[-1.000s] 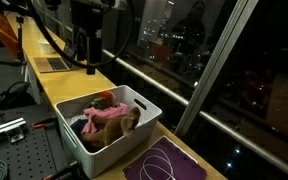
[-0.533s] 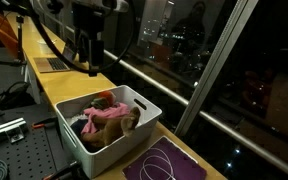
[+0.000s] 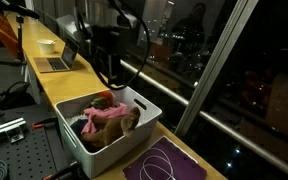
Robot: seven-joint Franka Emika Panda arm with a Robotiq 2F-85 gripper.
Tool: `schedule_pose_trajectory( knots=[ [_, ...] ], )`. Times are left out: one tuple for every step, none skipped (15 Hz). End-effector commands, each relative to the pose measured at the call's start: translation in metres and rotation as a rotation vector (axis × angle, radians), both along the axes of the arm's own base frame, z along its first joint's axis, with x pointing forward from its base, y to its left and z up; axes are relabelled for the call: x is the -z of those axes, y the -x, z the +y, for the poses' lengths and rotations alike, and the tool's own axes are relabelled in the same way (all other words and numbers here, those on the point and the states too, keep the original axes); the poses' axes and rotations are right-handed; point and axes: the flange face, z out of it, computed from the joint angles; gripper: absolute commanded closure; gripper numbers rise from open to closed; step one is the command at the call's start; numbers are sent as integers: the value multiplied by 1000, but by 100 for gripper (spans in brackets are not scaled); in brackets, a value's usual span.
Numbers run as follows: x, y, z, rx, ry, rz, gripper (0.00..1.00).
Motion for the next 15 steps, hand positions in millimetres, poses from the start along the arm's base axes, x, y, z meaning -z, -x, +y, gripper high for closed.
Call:
schedule_pose_trajectory(
  knots=[
    [29,-32,-3,-43,56,-4,0],
    [39,-36,-8,-50,79,1,0],
    [48,-40,-11,-58,99,7,0],
    [60,-41,-15,-68,121,20,0],
    [71,-42,-18,-77,139,30,0],
    [83,-41,-22,-85,153,43,0],
    [95,-41,-24,-91,161,54,0],
    [106,-41,-26,-92,165,62,0],
    [116,-41,-28,-94,168,70,0],
    [126,-40,-31,-94,172,76,0],
    [134,-40,-35,-92,174,81,0],
    [141,-40,-42,-89,179,87,0],
    [147,-40,-47,-86,185,89,0],
    [152,-40,-54,-80,193,92,0],
    [157,-40,-60,-76,200,94,0]
  ],
)
